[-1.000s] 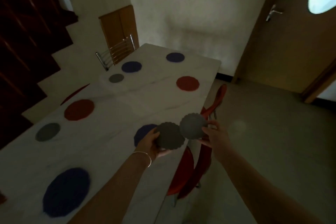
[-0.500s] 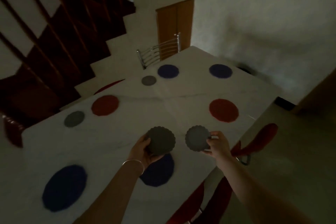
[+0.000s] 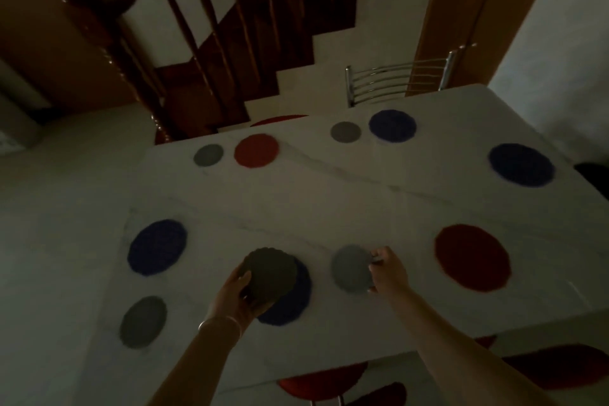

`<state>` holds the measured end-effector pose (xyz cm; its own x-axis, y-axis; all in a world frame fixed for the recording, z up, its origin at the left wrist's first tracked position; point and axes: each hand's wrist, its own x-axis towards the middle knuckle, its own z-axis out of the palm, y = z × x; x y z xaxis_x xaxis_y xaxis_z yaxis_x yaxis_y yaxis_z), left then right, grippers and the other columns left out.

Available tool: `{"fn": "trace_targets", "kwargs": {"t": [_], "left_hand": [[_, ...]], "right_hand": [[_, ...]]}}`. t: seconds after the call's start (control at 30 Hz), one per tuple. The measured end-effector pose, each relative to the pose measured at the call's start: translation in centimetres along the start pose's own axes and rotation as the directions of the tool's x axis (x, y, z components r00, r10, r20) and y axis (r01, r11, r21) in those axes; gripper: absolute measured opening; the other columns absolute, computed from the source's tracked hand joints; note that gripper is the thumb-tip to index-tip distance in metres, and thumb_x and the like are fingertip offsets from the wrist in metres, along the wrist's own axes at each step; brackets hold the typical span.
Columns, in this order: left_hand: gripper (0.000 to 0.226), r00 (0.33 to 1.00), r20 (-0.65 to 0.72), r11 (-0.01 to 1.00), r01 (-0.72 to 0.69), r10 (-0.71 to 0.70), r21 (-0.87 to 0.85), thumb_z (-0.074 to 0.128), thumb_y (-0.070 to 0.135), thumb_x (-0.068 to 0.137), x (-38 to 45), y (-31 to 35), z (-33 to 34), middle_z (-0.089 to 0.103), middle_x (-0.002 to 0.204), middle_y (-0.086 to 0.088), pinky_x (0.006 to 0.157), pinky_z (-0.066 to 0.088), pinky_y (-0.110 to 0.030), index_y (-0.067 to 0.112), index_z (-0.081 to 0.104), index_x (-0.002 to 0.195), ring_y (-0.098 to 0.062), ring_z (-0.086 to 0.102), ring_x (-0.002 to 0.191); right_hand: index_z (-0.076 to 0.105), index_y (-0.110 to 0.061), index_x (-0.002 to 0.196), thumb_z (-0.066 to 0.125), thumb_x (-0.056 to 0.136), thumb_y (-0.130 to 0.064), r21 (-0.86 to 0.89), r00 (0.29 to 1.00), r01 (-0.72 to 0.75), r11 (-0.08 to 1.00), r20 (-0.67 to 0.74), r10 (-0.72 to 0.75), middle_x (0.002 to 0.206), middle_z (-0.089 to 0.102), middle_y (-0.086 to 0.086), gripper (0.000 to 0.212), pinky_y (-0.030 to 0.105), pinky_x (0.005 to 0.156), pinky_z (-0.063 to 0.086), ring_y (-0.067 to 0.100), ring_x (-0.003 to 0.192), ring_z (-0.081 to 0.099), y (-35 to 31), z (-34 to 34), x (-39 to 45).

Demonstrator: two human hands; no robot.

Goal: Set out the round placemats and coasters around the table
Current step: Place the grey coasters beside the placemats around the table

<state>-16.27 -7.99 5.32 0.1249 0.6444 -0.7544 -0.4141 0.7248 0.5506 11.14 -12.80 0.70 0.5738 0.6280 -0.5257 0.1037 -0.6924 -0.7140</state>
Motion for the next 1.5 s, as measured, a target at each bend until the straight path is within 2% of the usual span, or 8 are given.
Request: {"fn": "trace_targets", "kwargs": {"t": [0.13,0.2,0.5,0.6,0.87,1.03,1.2,1.5], "left_hand": [[0.033,0.999,-0.034,0.999,0.017,-0.019,-0.051,0.047,0.009,0.096,-0.6,-1.3,-0.6,0.049,0.128,-0.013,0.055,0.059,-0.051,0.023,0.052,0.125,-0.037,0.055,0.100],[0.032,0.999,-0.041,0.997,0.016,-0.019,-0.073,0.046,0.008,0.096,-0.7,-1.6,-0.8,0.049,0.127,-0.013,0.053,0.058,-0.050,0.024,0.052,0.124,-0.037,0.056,0.097],[0.040,0.999,-0.033,0.994,0.040,-0.043,-0.099,0.044,0.008,0.097,-1.4,-3.3,0.7,0.047,0.132,-0.017,0.053,0.057,-0.053,0.020,0.046,0.135,-0.043,0.052,0.109],[0.041,0.998,0.002,0.995,0.056,-0.056,-0.085,0.044,0.007,0.096,-1.5,-3.8,2.5,0.050,0.127,-0.015,0.050,0.058,-0.052,0.022,0.046,0.134,-0.045,0.050,0.114],[0.032,0.980,0.183,0.993,0.061,-0.078,0.098,0.050,0.007,0.093,-2.0,-5.8,10.2,0.057,0.118,-0.013,0.067,0.058,-0.051,0.024,0.055,0.120,-0.039,0.058,0.105],[0.025,0.960,0.266,0.980,0.030,-0.083,0.198,0.053,0.006,0.091,-2.3,-8.5,15.9,0.059,0.109,-0.011,0.062,0.059,-0.049,0.027,0.062,0.100,-0.034,0.060,0.093],[0.021,0.930,0.343,0.968,0.043,-0.130,0.249,0.051,0.015,0.094,-2.5,-12.1,21.6,0.064,0.111,-0.009,0.059,0.059,-0.046,0.028,0.065,0.105,-0.034,0.062,0.098],[0.025,0.967,0.253,0.991,0.007,-0.040,0.132,0.045,0.007,0.095,-2.9,-20.1,32.7,0.060,0.107,-0.011,0.060,0.060,-0.049,0.022,0.060,0.108,-0.034,0.059,0.094]], "right_hand": [[0.059,-0.011,0.106,0.048,0.085,-0.002,-0.120,0.997,0.074,0.990,0.039,-0.070,0.107,0.064,0.018,0.025,0.046,0.072,0.057,0.036,0.089,0.064,0.2,0.9,0.6],[0.058,-0.010,0.114,0.049,0.086,-0.004,-0.251,0.990,0.143,0.957,0.040,-0.137,0.113,0.066,0.018,0.030,0.038,0.083,0.051,0.035,0.103,0.063,0.6,0.9,1.0],[0.061,-0.011,0.105,0.051,0.082,-0.014,-0.447,0.977,0.209,0.870,0.060,-0.204,0.112,0.063,0.015,0.025,0.031,0.072,0.044,0.029,0.097,0.063,1.3,-0.5,0.6],[0.064,-0.013,0.105,0.051,0.087,-0.014,-0.325,0.959,0.285,0.902,0.089,-0.270,0.109,0.064,0.010,0.022,0.024,0.069,0.038,0.021,0.088,0.059,0.5,-0.9,-0.3],[0.066,-0.021,0.101,0.062,0.086,-0.042,0.134,0.941,0.296,0.946,0.129,-0.313,0.093,0.066,-0.006,0.027,0.029,0.073,0.056,0.012,0.088,0.065,-2.0,-3.8,-4.4],[0.059,-0.022,0.092,0.070,0.082,-0.014,0.239,0.976,0.183,0.953,0.070,-0.205,0.095,0.064,0.003,0.016,0.022,0.050,0.054,0.015,0.077,0.067,-0.7,-9.7,-3.7],[0.057,-0.014,0.081,0.066,0.081,0.005,0.454,0.998,0.028,0.890,0.037,-0.051,0.090,0.064,0.010,0.021,0.025,0.043,0.054,0.020,0.072,0.066,1.1,-17.0,-2.2],[0.053,-0.013,0.087,0.059,0.086,0.003,0.572,0.994,0.007,0.820,0.084,-0.067,0.092,0.062,0.008,0.016,0.030,0.049,0.056,0.024,0.076,0.066,5.3,-30.4,4.3]]}}
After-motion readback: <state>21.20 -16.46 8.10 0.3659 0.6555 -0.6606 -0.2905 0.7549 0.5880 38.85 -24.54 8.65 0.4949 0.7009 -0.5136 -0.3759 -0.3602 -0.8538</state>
